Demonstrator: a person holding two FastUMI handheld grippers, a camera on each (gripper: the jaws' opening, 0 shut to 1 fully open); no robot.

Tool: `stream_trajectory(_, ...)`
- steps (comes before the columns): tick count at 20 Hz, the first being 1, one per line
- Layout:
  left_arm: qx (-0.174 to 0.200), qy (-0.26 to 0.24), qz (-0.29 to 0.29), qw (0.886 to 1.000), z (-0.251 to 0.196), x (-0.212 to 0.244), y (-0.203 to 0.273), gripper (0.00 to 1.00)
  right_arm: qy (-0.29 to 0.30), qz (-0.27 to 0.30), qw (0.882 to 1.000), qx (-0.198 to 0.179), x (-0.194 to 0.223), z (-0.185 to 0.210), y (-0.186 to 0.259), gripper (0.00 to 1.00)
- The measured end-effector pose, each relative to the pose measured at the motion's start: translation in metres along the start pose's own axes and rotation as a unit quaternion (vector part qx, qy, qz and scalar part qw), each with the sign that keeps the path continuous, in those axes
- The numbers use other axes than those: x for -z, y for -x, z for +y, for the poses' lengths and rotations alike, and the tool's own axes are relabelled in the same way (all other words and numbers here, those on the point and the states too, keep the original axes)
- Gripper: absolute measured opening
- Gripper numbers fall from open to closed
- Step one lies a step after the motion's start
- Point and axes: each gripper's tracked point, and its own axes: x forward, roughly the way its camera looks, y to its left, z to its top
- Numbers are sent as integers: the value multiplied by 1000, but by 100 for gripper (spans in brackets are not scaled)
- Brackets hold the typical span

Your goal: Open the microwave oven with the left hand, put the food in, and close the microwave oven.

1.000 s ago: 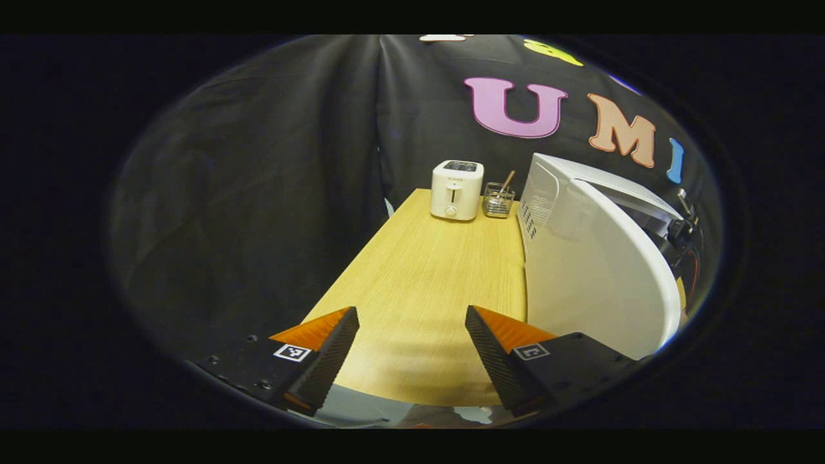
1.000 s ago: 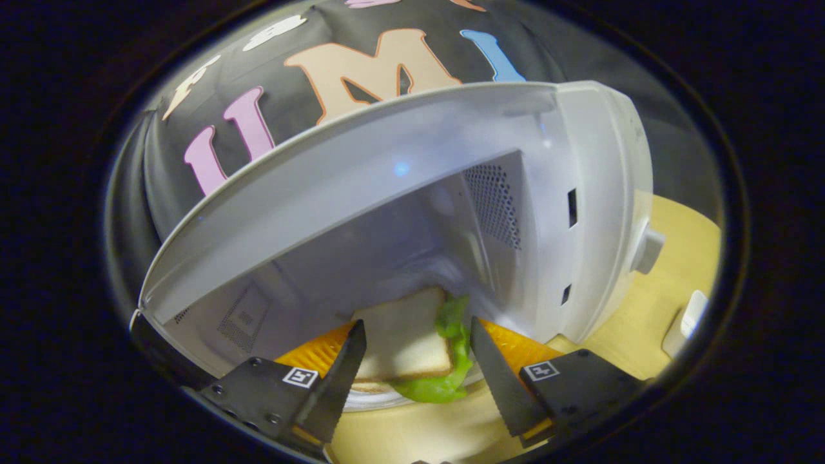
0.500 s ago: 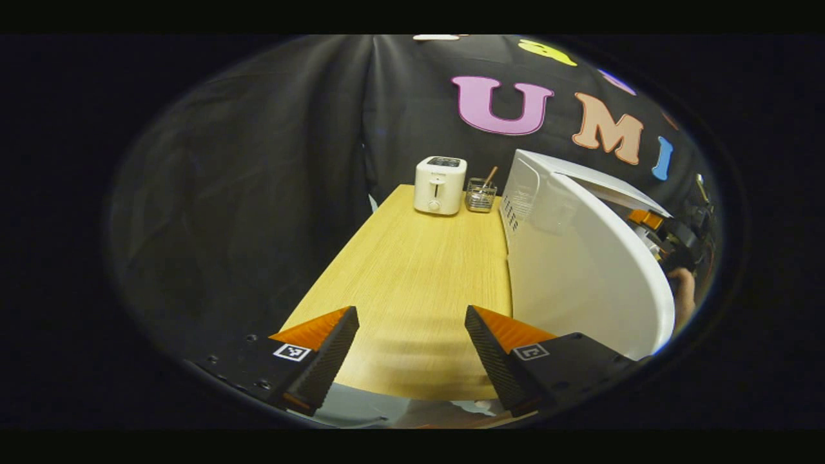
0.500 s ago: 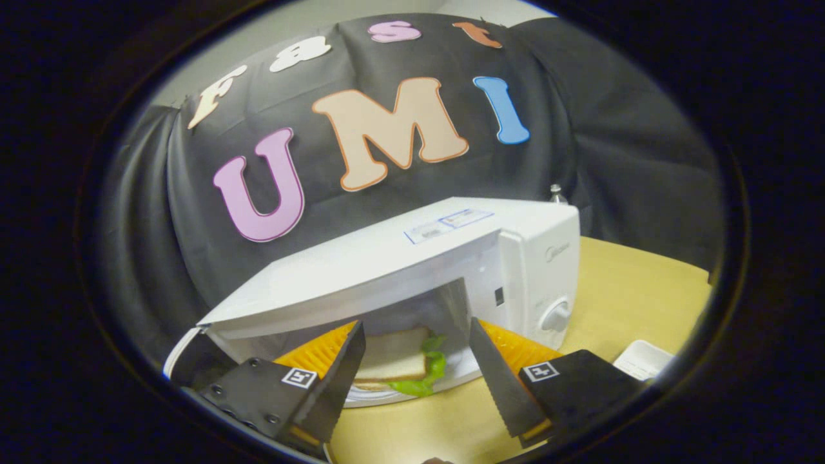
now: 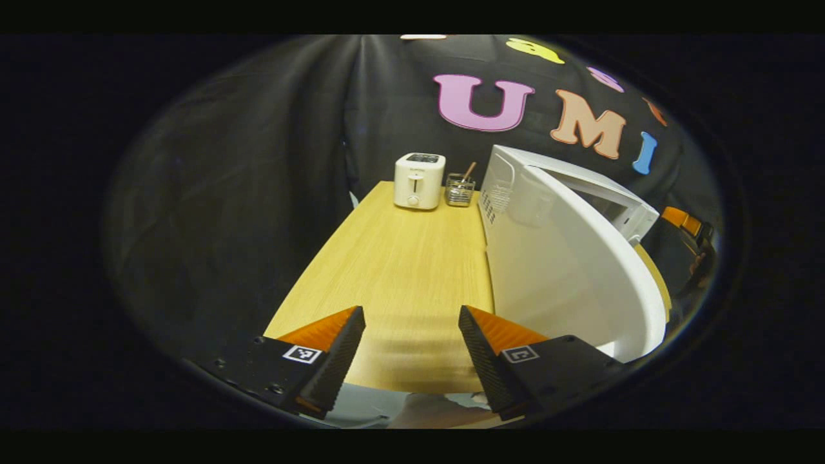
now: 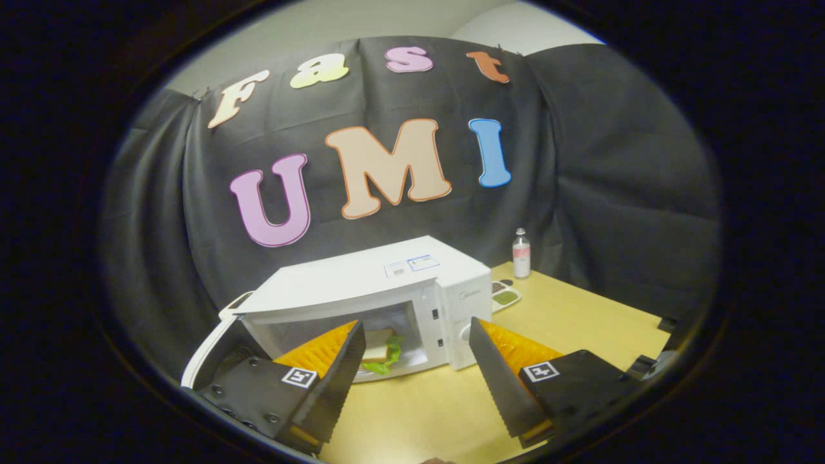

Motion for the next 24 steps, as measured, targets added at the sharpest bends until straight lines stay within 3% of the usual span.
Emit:
stream_trajectory(2,12,-13,-1,1000,-6,0,2,81,2,-7,1000,8,-11,-10,20,91)
stream_trajectory(6,28,-33,0,999,-18,-1,3,55,4,-20,999,39,-19,-36,52,91)
stream_trajectory(9,6,-50,9,999,-13,1,0,13,-3,-15,998,56,-16,-52,73,91)
stream_trajectory(11,0,-48,14,999,-14,3,-2,1,0,-11,998,62,-13,-58,83,91)
stream_trajectory(16,19,-45,16,999,-34,3,-1,0,17,8,997,74,1,-79,99,91)
stream_trajectory(24,18,-53,3,998,-68,-9,1,1,14,45,996,74,18,-102,97,91)
